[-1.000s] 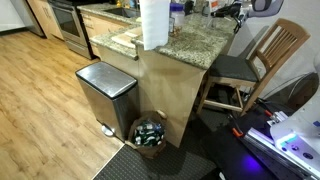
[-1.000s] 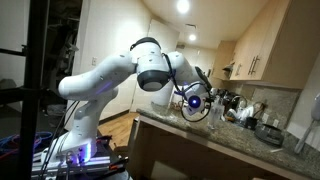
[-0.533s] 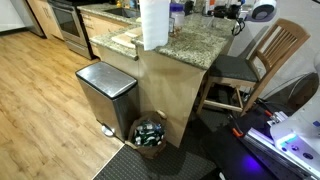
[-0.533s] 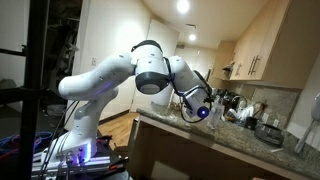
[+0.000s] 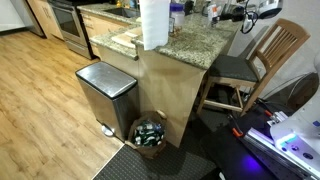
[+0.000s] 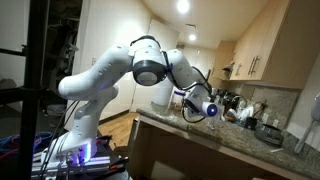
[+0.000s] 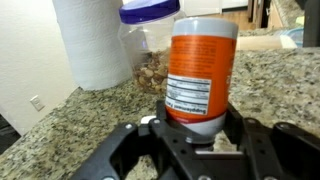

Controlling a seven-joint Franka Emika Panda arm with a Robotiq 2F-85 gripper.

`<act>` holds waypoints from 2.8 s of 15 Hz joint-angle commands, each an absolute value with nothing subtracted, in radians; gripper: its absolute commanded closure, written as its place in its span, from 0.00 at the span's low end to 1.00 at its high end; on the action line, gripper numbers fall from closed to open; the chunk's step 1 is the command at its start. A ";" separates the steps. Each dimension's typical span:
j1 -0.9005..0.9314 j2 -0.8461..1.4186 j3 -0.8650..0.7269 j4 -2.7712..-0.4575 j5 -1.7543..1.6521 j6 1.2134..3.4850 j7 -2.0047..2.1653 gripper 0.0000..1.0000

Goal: Take the white bottle and put it upside down on the clear bottle

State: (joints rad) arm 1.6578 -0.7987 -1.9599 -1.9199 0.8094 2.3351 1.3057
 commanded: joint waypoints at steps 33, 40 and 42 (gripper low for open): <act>1.609 -0.866 -1.826 -1.973 0.482 2.690 1.546 0.75; 1.612 -0.965 -1.693 -2.045 0.495 2.652 1.290 0.75; 1.615 -1.016 -1.606 -2.100 0.543 2.664 1.217 0.75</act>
